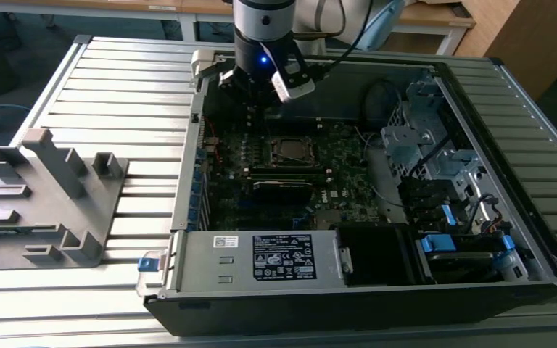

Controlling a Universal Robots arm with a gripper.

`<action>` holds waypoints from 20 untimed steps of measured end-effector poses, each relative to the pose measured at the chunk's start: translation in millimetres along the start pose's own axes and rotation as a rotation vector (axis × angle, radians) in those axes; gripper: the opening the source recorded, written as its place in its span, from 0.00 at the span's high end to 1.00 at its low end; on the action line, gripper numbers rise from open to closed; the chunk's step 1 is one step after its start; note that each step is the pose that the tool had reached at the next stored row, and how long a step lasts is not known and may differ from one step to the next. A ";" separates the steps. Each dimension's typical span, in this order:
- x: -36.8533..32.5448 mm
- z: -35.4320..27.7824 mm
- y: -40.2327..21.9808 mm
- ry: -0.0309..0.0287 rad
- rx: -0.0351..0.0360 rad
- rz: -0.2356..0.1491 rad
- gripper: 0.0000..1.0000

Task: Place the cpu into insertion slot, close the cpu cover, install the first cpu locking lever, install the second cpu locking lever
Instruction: 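Install the first cpu locking lever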

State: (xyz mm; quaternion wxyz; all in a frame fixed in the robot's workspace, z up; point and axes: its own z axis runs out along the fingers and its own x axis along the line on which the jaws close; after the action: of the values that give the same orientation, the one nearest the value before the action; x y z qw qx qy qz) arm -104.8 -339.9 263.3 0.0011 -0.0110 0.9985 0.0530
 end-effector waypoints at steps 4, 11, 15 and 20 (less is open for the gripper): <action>1.5 0.4 0.0 -0.0001 -0.0010 0.000 0.89; 5.0 1.7 0.0 -0.0011 -0.0491 0.000 0.89; 5.6 2.1 -0.1 -0.0019 -0.0775 0.000 0.89; 5.9 5.0 -0.5 -0.0018 -0.0837 0.000 0.89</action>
State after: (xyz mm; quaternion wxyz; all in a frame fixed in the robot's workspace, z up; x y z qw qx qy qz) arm -110.7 -340.0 258.2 0.0016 -0.0110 0.9954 0.0948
